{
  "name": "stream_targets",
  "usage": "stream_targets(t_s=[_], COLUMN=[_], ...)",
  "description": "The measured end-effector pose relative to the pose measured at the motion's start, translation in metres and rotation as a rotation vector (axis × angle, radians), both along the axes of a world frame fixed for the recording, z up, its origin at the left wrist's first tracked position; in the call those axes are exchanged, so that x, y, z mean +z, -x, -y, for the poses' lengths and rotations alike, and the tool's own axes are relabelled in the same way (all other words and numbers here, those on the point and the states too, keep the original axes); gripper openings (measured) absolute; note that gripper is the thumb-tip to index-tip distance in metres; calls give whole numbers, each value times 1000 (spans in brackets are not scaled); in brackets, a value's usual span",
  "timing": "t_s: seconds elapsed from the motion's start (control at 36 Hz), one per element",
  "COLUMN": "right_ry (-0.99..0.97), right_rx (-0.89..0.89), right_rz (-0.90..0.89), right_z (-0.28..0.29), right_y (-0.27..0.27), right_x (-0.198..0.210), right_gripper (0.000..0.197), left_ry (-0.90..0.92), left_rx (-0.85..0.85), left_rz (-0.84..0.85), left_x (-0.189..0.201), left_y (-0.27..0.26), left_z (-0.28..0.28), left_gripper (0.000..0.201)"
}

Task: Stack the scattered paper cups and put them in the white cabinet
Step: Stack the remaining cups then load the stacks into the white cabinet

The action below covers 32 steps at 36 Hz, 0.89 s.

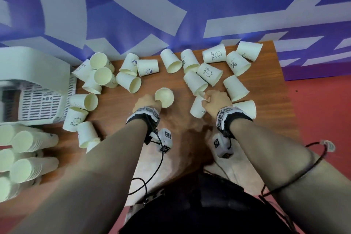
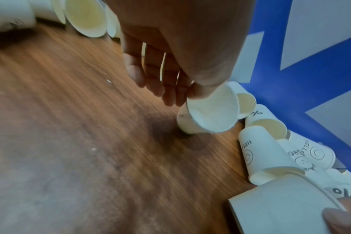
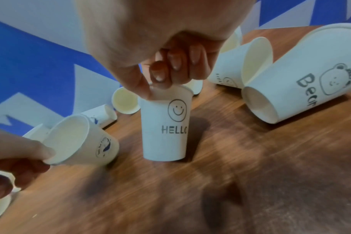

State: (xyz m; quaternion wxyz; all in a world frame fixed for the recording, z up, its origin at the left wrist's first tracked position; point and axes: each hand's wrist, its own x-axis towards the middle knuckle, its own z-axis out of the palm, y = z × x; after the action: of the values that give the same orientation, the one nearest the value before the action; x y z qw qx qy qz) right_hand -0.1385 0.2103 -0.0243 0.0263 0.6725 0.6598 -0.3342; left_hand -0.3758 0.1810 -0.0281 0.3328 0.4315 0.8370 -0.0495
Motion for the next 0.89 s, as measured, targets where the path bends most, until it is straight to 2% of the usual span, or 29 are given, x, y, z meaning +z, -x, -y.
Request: stream_targets(t_s=[0.11, 0.28, 0.39, 0.47, 0.56, 0.64, 0.75, 0.89], right_ry=[15, -59, -116, -155, -175, -195, -211, -223], right_rx=[122, 286, 367, 401, 397, 393, 297, 121], right_rz=[-7, -11, 3, 0, -22, -43, -86, -172], right_z=[12, 36, 51, 62, 73, 84, 102, 134], right_y=[22, 66, 102, 129, 154, 182, 227, 288], right_x=[10, 23, 29, 35, 41, 47, 57, 60], right_gripper=[29, 17, 26, 21, 12, 8, 14, 24], left_ry=[-20, -76, -94, -123, -149, -192, -262, -341], left_rx=[58, 169, 240, 241, 269, 291, 296, 256], left_rz=[-19, -22, -52, -74, -63, -61, -27, -48], left_x=[14, 34, 53, 62, 57, 61, 68, 69], left_y=[18, 53, 77, 100, 128, 154, 196, 256], left_z=[31, 78, 101, 121, 137, 153, 177, 206], left_gripper=[26, 31, 25, 29, 37, 29, 24, 36])
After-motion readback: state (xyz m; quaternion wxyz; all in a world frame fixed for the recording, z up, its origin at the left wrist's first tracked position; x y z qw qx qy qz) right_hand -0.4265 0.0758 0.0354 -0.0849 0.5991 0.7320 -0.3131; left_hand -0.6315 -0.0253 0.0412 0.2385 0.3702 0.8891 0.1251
